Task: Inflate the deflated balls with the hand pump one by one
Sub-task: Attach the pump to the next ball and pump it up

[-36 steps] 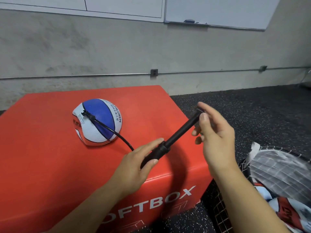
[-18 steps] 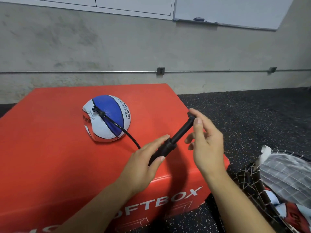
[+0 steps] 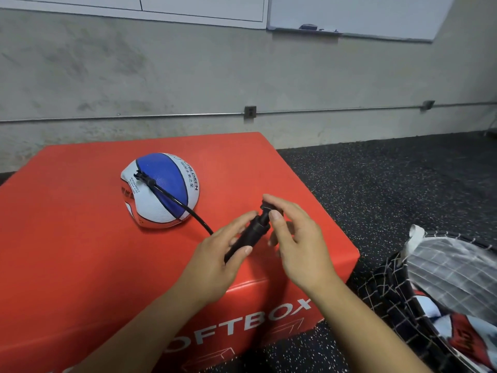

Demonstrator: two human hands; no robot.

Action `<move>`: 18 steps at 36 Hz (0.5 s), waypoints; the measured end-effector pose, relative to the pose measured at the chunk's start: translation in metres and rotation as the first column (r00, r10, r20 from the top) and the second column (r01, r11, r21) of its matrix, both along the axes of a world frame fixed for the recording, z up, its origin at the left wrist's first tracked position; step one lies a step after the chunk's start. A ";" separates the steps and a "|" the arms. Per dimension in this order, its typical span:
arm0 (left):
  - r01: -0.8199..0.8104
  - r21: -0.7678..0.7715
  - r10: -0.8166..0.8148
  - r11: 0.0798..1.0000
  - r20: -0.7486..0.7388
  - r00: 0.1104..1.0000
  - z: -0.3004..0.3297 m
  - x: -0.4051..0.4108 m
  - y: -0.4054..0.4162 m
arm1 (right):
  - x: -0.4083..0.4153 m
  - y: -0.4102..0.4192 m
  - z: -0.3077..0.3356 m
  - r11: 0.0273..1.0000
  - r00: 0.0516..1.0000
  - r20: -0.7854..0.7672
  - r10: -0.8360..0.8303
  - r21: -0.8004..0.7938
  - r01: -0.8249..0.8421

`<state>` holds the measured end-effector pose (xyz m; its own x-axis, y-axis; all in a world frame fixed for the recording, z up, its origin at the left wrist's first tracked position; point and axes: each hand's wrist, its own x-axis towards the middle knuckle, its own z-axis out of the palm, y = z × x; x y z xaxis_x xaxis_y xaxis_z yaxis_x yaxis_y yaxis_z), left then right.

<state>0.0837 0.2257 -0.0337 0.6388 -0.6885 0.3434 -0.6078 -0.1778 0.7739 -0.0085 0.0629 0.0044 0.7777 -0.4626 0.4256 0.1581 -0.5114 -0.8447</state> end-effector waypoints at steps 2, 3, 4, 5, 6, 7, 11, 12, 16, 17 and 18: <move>0.009 0.007 -0.009 1.000 0.004 1.000 0.001 -0.002 0.000 | -0.005 -0.005 0.002 1.000 1.000 -0.013 0.004 -0.022 -0.005; 0.014 0.013 -0.014 1.000 0.009 1.000 0.001 -0.002 0.000 | -0.007 -0.008 0.003 1.000 1.000 -0.010 0.002 -0.025 -0.003; 0.018 0.022 -0.018 1.000 0.016 1.000 0.001 -0.003 0.000 | -0.009 -0.013 0.006 1.000 1.000 0.002 -0.006 -0.019 0.006; 0.022 0.034 -0.022 0.999 0.021 1.000 0.001 -0.004 0.000 | -0.011 -0.018 0.010 1.000 1.000 0.022 -0.022 -0.008 0.022; 0.025 0.045 -0.027 0.999 0.028 0.999 0.002 -0.005 0.000 | -0.013 -0.023 0.015 0.999 0.998 0.046 -0.043 0.007 0.043; 0.030 0.055 -0.032 0.998 0.036 0.999 0.002 -0.006 -0.001 | -0.015 -0.029 0.020 0.997 0.995 0.073 -0.067 0.028 0.066; 0.048 0.082 -0.054 0.996 0.078 0.996 0.003 -0.009 -0.005 | -0.029 -0.058 0.042 0.976 0.965 0.174 -0.198 0.124 0.178; 0.049 0.089 -0.057 0.995 0.086 0.995 0.003 -0.010 -0.006 | -0.032 -0.065 0.044 0.969 0.955 0.192 -0.225 0.143 0.200; 0.043 0.097 -0.053 0.994 0.104 0.993 0.002 -0.012 -0.007 | -0.038 -0.069 0.046 0.957 0.943 0.206 -0.260 0.182 0.224; 0.042 0.095 -0.052 0.995 0.103 0.993 0.002 -0.012 -0.007 | -0.037 -0.066 0.045 0.957 0.942 0.207 -0.264 0.181 0.228; 0.043 0.090 -0.052 0.995 0.099 0.994 0.002 -0.011 -0.007 | -0.035 -0.064 0.045 0.956 0.940 0.210 -0.269 0.176 0.235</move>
